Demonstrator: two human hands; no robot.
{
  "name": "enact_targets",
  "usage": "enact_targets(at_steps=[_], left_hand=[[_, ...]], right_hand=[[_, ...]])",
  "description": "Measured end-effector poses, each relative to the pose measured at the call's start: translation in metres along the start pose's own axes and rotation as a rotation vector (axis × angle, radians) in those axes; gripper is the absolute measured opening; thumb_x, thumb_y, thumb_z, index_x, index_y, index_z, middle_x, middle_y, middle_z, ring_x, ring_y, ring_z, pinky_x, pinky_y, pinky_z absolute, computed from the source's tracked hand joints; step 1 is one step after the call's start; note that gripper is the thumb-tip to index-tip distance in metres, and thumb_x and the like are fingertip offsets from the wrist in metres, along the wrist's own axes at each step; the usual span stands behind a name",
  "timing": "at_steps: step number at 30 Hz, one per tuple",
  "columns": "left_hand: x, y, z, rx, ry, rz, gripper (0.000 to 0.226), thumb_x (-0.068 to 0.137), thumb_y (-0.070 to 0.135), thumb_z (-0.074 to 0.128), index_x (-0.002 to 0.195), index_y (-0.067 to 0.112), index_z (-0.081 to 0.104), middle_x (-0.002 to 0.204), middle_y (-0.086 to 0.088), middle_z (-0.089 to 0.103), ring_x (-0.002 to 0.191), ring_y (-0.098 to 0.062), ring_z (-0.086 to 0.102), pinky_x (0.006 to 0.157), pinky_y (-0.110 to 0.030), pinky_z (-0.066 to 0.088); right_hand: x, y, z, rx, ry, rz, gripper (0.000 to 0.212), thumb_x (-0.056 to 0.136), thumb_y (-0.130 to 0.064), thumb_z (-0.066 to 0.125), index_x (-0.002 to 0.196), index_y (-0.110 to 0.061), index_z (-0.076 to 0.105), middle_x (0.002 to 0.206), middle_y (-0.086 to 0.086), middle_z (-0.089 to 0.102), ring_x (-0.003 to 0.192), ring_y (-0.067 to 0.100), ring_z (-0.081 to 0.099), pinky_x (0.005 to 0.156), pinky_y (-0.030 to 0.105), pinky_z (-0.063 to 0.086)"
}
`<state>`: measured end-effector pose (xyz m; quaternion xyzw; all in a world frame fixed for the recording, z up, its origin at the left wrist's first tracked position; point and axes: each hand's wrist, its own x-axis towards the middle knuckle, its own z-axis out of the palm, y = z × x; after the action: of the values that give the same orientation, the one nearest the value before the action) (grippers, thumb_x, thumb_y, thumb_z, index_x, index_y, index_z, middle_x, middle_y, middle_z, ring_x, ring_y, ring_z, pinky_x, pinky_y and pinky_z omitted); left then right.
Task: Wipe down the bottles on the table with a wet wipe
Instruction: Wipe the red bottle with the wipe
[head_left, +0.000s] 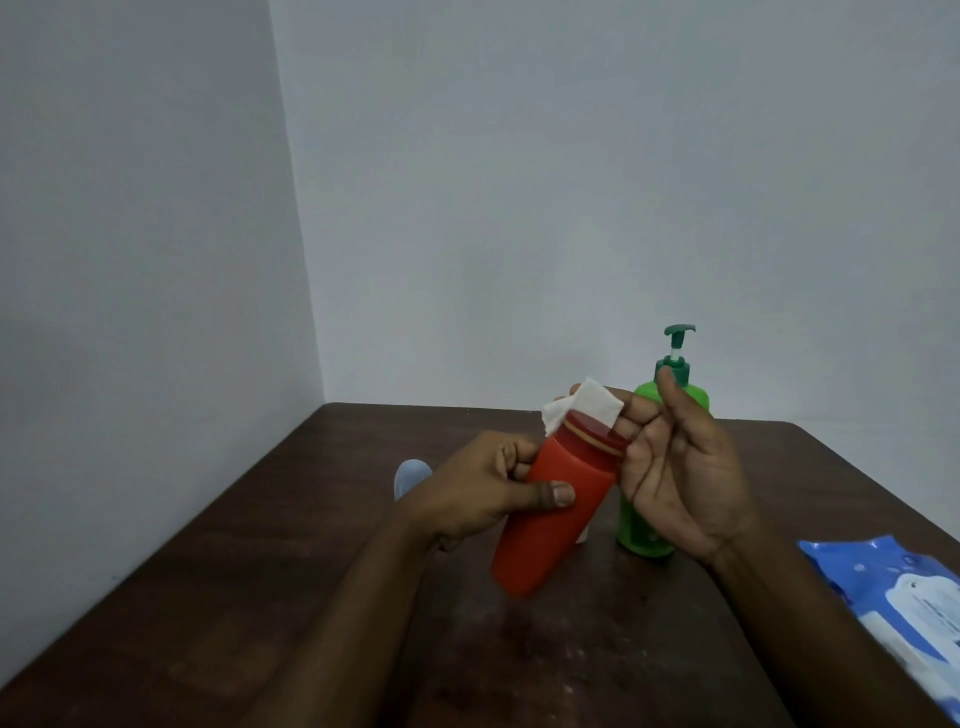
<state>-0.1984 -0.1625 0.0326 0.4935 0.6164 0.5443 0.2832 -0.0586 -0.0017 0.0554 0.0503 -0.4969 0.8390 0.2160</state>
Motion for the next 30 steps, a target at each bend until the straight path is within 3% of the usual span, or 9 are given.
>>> enact_targets(at_steps=[4,7,11,16,22,24,27,30], left_hand=[[0.000,0.001,0.000,-0.015,0.034,-0.001,0.030,0.096,0.012,0.074,0.123,0.001,0.070,0.117,-0.020,0.076,0.112,-0.036,0.073,0.100,-0.053,0.058],[-0.001,0.002,-0.003,-0.030,0.071,0.007,0.029,0.096,0.012,0.072,0.123,0.000,0.070,0.115,-0.021,0.076,0.111,-0.035,0.074,0.097,-0.046,0.060],[0.001,0.001,0.006,-0.034,0.002,-0.005,0.029,0.096,0.011,0.073,0.122,-0.002,0.069,0.117,-0.022,0.076,0.113,-0.036,0.073,0.102,-0.054,0.056],[0.002,0.001,0.015,-0.030,-0.034,0.026,0.015,0.095,0.008,0.074,0.110,0.005,0.075,0.109,-0.019,0.077,0.107,-0.035,0.074,0.101,-0.055,0.056],[-0.002,0.005,0.000,-0.088,0.091,0.025,0.029,0.098,0.012,0.069,0.124,0.000,0.069,0.110,-0.016,0.079,0.104,-0.027,0.076,0.085,-0.034,0.061],[-0.002,0.004,0.003,-0.088,0.079,0.017,0.029,0.098,0.012,0.069,0.123,-0.001,0.069,0.110,-0.018,0.078,0.104,-0.029,0.076,0.086,-0.036,0.061],[0.002,-0.001,0.014,-0.059,0.003,-0.005,0.028,0.096,0.012,0.073,0.119,-0.003,0.070,0.113,-0.022,0.076,0.110,-0.037,0.074,0.099,-0.052,0.058],[0.003,-0.002,0.019,-0.037,0.001,0.006,0.024,0.094,0.012,0.076,0.115,0.000,0.072,0.112,-0.019,0.077,0.110,-0.035,0.074,0.102,-0.054,0.056]], right_hand=[[0.001,-0.001,-0.002,-0.093,0.047,-0.029,0.057,0.100,-0.045,0.044,0.123,0.001,0.069,0.127,0.028,0.068,0.117,0.035,0.069,0.100,0.038,0.056],[0.001,-0.003,-0.002,-0.123,0.087,-0.036,0.046,0.099,-0.039,0.048,0.111,-0.005,0.076,0.120,0.024,0.072,0.107,0.030,0.072,0.092,0.037,0.060],[-0.004,0.000,0.001,-0.057,0.033,0.004,0.060,0.100,-0.045,0.042,0.122,0.003,0.071,0.130,0.029,0.065,0.120,0.035,0.067,0.107,0.043,0.051],[-0.005,0.002,0.004,0.000,0.014,0.017,0.081,0.099,-0.061,0.037,0.128,0.010,0.064,0.132,0.034,0.062,0.127,0.042,0.061,0.106,0.048,0.052],[0.000,-0.003,-0.002,-0.059,0.063,0.001,0.082,0.099,-0.067,0.033,0.121,0.001,0.071,0.126,0.028,0.068,0.111,0.033,0.071,0.090,0.038,0.060],[0.000,-0.001,-0.004,-0.077,0.063,-0.001,0.083,0.099,-0.067,0.033,0.125,0.003,0.069,0.125,0.028,0.069,0.111,0.033,0.071,0.094,0.041,0.058],[-0.002,0.006,-0.002,-0.058,0.043,0.018,0.086,0.099,-0.067,0.034,0.129,0.008,0.064,0.129,0.032,0.065,0.121,0.038,0.065,0.108,0.048,0.051],[-0.001,0.008,0.000,-0.040,0.051,0.012,0.086,0.097,-0.067,0.036,0.127,0.008,0.065,0.130,0.033,0.064,0.123,0.040,0.064,0.109,0.050,0.049]])
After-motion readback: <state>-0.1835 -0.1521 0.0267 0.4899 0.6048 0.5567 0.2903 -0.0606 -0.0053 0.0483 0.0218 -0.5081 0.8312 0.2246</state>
